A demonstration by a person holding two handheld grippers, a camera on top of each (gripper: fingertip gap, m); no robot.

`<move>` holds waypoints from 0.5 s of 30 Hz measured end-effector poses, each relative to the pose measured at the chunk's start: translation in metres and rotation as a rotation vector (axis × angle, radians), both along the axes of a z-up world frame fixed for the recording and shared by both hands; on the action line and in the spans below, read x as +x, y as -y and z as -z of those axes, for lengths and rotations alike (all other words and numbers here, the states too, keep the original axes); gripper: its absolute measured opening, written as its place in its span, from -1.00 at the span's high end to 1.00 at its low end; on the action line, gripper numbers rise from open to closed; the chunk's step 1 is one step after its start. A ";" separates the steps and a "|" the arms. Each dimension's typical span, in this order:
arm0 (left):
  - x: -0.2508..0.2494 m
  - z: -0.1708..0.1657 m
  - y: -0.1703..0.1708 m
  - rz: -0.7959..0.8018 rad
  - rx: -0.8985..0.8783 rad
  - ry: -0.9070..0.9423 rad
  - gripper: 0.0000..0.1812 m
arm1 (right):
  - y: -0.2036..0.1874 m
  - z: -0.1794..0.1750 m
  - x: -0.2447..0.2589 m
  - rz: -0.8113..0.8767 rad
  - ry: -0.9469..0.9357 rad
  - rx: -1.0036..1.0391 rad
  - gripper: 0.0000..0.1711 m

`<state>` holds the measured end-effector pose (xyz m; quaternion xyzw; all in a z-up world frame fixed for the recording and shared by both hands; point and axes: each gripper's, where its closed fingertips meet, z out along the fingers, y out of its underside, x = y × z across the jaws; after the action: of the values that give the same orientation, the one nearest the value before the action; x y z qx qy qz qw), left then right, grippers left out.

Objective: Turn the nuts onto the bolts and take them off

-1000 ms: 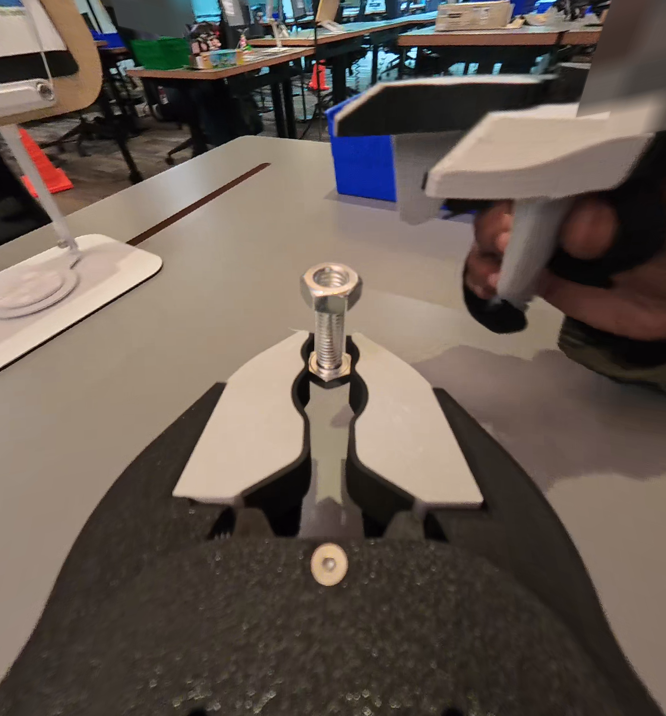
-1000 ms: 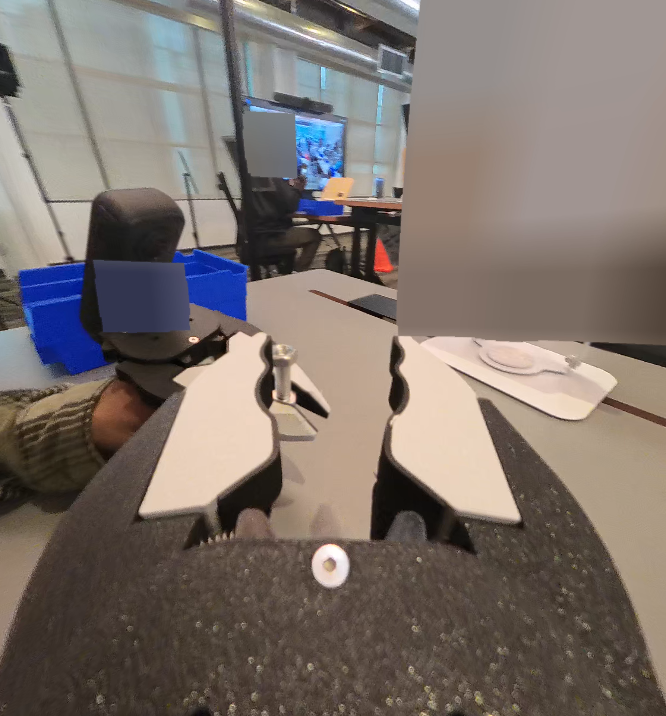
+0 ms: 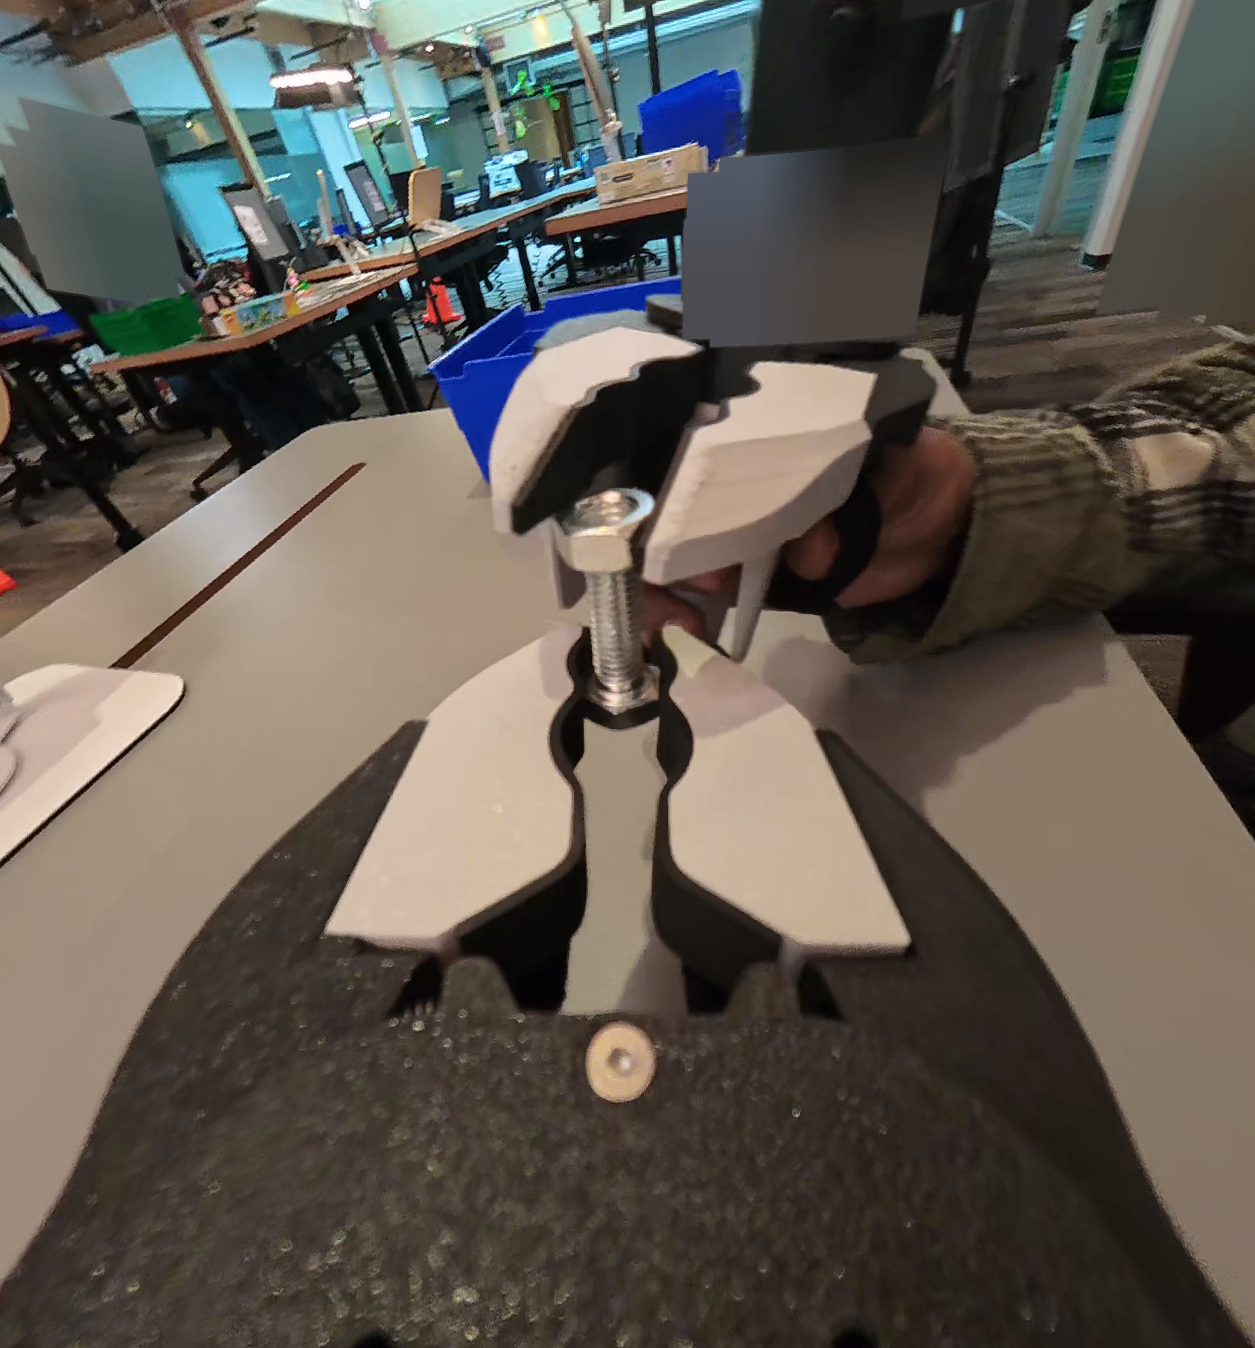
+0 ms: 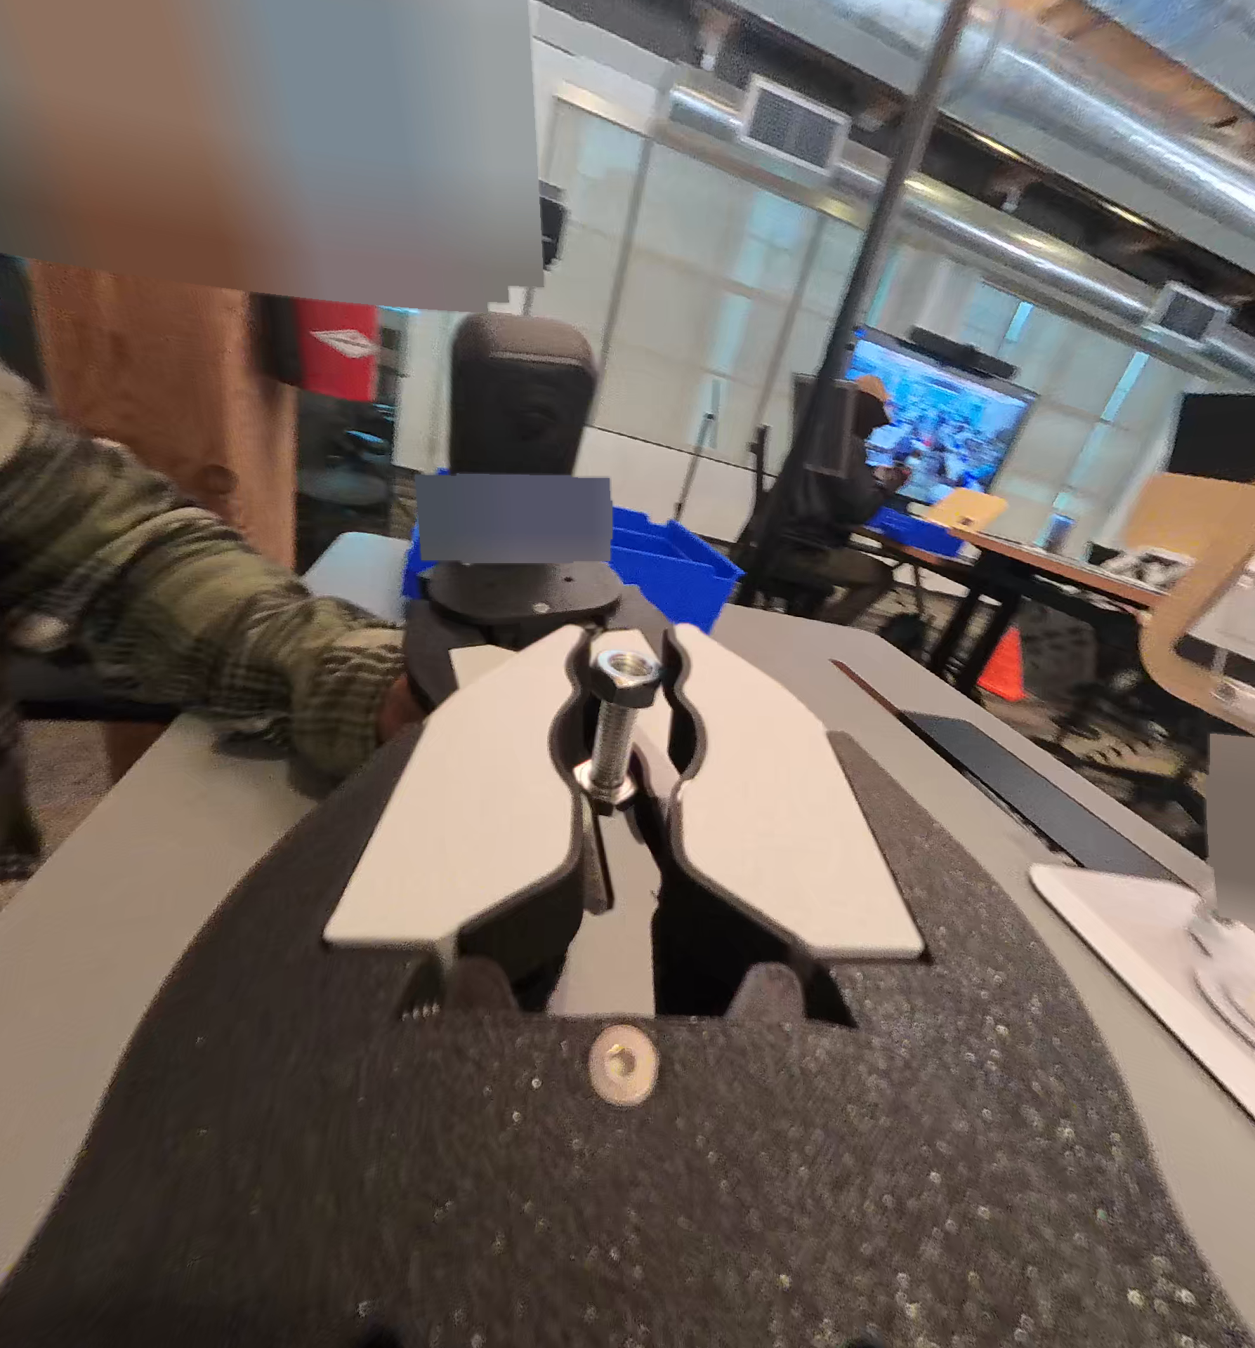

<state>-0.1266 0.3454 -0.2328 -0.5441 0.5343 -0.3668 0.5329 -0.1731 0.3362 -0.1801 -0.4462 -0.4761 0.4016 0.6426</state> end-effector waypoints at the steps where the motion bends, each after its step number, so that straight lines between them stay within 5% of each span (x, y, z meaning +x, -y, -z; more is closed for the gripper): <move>1: 0.001 0.000 0.003 0.019 0.007 0.002 0.84 | 0.004 0.000 0.000 -0.041 0.008 0.019 0.79; 15: 0.013 0.010 0.027 0.165 0.003 -0.039 0.84 | 0.032 0.008 0.014 -0.538 -0.023 -0.038 0.79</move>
<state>-0.1138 0.3182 -0.2430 -0.5044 0.5880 -0.3981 0.4913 -0.1595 0.3044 -0.1877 -0.3111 -0.5627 0.5717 0.5096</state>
